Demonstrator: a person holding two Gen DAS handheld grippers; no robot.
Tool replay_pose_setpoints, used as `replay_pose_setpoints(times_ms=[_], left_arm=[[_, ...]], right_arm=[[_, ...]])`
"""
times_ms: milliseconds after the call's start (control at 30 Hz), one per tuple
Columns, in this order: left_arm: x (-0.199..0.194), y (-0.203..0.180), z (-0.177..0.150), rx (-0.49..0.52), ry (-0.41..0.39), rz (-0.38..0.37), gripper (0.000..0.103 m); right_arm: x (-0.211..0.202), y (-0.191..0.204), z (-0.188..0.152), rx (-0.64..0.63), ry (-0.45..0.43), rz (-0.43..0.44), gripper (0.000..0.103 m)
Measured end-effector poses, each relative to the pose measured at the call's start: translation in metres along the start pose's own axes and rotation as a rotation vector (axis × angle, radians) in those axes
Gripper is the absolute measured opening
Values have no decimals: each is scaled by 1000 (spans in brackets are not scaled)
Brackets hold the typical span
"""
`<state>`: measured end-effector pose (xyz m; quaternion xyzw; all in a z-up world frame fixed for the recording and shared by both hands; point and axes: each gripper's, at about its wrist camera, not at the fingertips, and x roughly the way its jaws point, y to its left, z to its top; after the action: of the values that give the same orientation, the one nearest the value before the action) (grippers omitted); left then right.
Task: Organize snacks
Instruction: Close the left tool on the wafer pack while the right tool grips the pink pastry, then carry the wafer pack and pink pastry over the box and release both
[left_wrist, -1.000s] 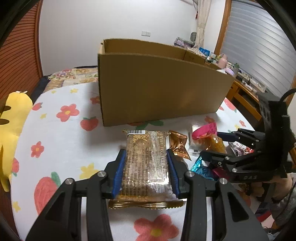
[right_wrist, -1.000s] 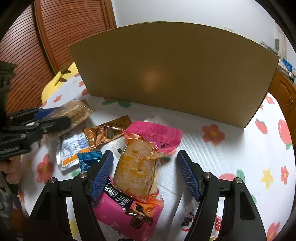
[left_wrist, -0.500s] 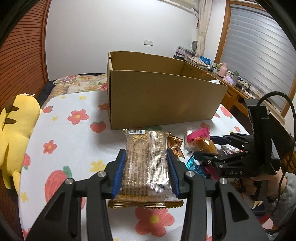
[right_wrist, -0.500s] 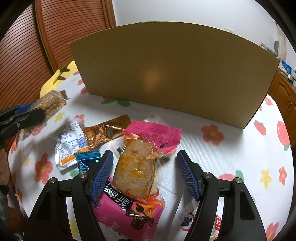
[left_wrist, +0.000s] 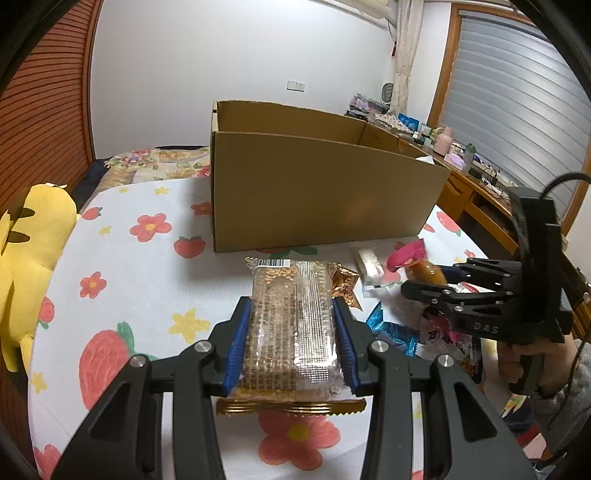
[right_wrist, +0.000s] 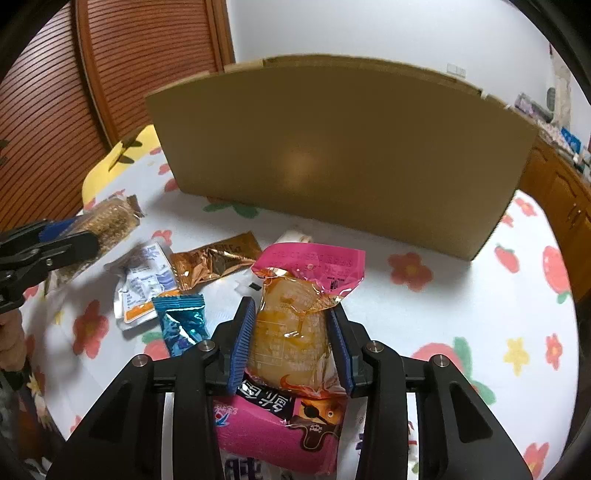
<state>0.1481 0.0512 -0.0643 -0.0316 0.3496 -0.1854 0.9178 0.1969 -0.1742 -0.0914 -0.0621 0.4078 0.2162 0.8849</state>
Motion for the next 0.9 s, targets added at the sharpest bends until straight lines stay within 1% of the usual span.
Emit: replay_pose_setpoints(times_ms=[167,500,600,900], left_arm=[[-6,-6,2,11,-25,6,41],[-14,-16,9,23,-60,-4,41],[-17,-20,11,29,-71,-2,41],[-24,-25,23,30,-111,-3,41]], right_arm=[[-20,5,-2,-34,-48,-30,39],[-52,1,-8,0,-133,3,39],[-58,-1,-10,10,-151,19,39],[-73,-12,-15,27,-176,7,39]])
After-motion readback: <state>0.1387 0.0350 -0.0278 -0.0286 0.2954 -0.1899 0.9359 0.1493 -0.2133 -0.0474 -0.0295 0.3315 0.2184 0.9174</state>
